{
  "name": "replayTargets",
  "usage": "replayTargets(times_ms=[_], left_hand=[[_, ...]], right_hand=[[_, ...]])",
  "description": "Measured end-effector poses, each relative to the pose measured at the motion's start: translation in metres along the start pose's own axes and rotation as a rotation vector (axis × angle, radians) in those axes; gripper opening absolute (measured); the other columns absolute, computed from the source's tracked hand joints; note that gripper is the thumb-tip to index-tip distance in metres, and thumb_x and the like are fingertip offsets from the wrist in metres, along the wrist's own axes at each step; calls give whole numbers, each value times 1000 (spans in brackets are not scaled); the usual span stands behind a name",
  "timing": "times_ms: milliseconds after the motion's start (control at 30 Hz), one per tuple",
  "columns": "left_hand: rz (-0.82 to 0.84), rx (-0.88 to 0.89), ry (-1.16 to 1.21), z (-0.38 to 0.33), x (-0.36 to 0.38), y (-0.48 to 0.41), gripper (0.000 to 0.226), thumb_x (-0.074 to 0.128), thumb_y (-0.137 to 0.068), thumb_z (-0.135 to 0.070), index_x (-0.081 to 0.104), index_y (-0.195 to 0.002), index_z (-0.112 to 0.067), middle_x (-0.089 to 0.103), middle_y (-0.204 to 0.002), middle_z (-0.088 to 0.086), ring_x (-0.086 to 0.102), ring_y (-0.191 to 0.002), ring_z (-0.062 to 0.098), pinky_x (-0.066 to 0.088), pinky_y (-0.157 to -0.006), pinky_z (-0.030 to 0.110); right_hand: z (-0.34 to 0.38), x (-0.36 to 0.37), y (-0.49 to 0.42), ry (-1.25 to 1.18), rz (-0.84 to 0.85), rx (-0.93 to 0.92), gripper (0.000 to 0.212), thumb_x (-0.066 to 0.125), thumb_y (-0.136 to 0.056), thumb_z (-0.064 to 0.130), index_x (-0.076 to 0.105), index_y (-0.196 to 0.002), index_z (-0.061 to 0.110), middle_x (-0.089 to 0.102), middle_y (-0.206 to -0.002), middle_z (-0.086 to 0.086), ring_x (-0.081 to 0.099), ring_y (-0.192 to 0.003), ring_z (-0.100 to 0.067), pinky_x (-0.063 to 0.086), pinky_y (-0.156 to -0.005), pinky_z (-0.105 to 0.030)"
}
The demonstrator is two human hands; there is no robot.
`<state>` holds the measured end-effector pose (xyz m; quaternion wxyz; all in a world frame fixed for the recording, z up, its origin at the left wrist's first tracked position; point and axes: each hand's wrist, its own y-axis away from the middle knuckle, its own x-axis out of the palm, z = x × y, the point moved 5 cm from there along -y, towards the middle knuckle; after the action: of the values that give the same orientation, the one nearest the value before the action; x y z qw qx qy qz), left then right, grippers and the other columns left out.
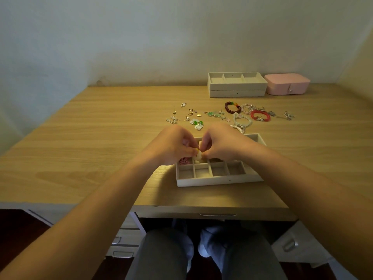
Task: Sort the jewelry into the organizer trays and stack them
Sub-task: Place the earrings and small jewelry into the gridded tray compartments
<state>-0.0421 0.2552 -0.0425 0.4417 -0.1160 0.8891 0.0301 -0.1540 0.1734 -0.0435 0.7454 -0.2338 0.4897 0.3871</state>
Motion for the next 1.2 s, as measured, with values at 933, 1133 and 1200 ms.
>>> replayTargets(times_ms=[933,1133,1200], left_hand=[[127,-101,-174,-15,1,-12,13,84,-75,-21,83,-88,-22,75,-74,1,63,-62,11,53,-63,25],[132,-111,-204,-19,6,-10,17,81,-74,-18,82,-89,-25,76,-81,3,71,-79,19,52,-61,24],[116,-106,-225,-20,5,-10,18,81,-73,-18,82,-89,-26,76,-79,2,70,-77,19,48,-57,22]], right_hand=[[0,-3,-1,-26,130,19,18,68,-86,10,82,-95,18,75,-87,1,69,-85,-17,62,-80,-39],[1,-4,2,-53,162,20,17,70,-84,12,81,-96,17,75,-87,1,69,-87,-18,61,-80,-36],[0,-4,1,-58,173,19,18,71,-84,11,81,-97,18,75,-88,2,69,-88,-18,61,-82,-36]])
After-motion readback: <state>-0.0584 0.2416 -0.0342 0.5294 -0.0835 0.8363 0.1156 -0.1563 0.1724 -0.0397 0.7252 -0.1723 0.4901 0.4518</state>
